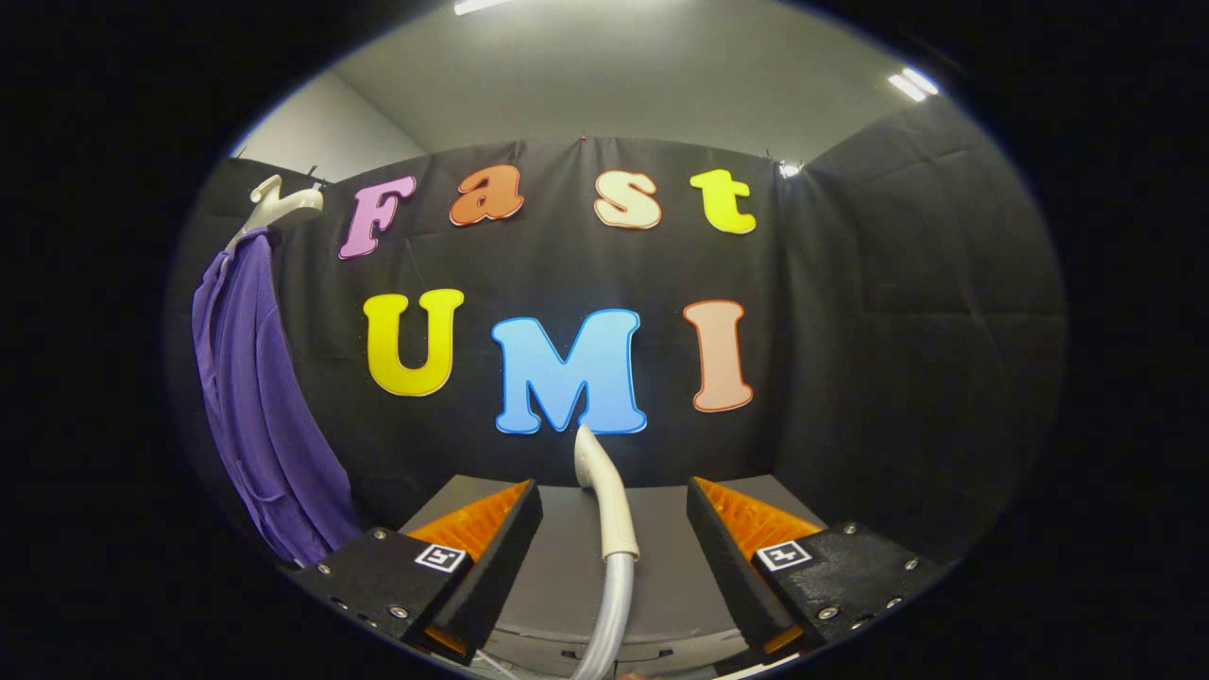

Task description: Iron the clothes twice with a garment steamer, once on the left side and once on the right side.

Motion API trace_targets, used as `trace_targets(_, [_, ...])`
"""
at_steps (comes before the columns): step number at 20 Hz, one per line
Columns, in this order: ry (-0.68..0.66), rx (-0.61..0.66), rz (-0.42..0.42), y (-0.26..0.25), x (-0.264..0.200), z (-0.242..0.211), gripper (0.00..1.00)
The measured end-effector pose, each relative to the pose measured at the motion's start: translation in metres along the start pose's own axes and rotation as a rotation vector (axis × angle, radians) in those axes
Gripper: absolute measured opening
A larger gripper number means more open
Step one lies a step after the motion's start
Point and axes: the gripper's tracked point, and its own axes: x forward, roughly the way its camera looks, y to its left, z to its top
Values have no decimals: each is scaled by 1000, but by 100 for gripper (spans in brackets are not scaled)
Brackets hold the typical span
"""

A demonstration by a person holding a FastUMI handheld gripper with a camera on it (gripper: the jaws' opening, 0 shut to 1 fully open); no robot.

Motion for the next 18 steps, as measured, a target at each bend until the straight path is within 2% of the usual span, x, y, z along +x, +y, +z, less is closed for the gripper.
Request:
trace_targets(10, [169, 176, 98, -8, 85, -53, 95])
trace_targets(18, [351, 458, 192, -6, 129, -98, 95])
